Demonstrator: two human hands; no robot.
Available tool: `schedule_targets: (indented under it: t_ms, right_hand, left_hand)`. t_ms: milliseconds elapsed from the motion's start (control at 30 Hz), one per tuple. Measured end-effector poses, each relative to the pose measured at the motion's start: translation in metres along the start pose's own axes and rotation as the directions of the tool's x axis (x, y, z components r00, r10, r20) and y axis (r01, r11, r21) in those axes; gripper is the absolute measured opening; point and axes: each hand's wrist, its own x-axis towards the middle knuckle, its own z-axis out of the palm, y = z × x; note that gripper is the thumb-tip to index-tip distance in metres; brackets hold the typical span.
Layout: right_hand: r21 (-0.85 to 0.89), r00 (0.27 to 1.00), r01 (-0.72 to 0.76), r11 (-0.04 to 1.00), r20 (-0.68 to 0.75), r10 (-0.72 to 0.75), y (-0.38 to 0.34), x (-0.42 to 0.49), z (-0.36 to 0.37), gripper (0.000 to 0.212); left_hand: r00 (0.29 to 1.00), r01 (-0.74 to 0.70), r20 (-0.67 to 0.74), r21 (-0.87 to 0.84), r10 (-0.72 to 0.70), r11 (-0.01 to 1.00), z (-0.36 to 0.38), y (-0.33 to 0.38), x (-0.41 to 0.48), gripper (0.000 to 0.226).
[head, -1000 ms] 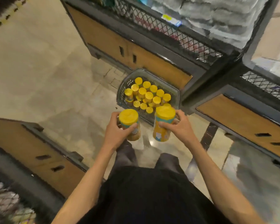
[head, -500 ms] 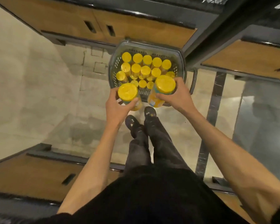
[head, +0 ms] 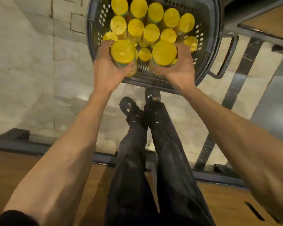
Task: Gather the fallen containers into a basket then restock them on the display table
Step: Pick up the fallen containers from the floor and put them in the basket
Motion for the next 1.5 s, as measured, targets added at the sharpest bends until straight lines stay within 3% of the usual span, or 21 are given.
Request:
schedule_targets:
  t_ms: [300, 533, 767, 1233, 1500]
  right_hand:
    - [-0.017, 1.000, 0.014, 1.000, -0.025, -0.015, 0.071, 0.071, 0.074, 0.084]
    - [0.010, 0.984, 0.066, 0.998, -0.169, -0.063, 0.101, 0.088, 0.124, 0.070]
    - [0.042, 0.962, 0.075, 0.996, -0.266, -0.061, 0.113, 0.103, 0.162, 0.069]
    - [0.106, 0.966, 0.033, 0.994, -0.260, -0.004, 0.116, 0.110, 0.188, 0.066]
    - [-0.007, 0.995, -0.071, 0.997, -0.075, 0.071, 0.104, 0.105, 0.165, 0.084]
  left_hand:
    - [0.999, 0.007, 0.050, 0.038, -0.009, 0.999, 0.068, -0.063, 0.059, 0.066]
    - [0.993, 0.041, 0.098, 0.187, -0.061, 0.982, 0.099, -0.097, 0.095, 0.074]
    - [0.995, -0.007, 0.100, 0.309, -0.025, 0.951, 0.115, -0.117, 0.116, 0.070]
    - [0.992, -0.040, 0.125, 0.328, -0.001, 0.944, 0.136, -0.128, 0.131, 0.072]
    - [0.985, -0.027, 0.166, 0.383, -0.040, 0.923, 0.123, -0.112, 0.121, 0.078]
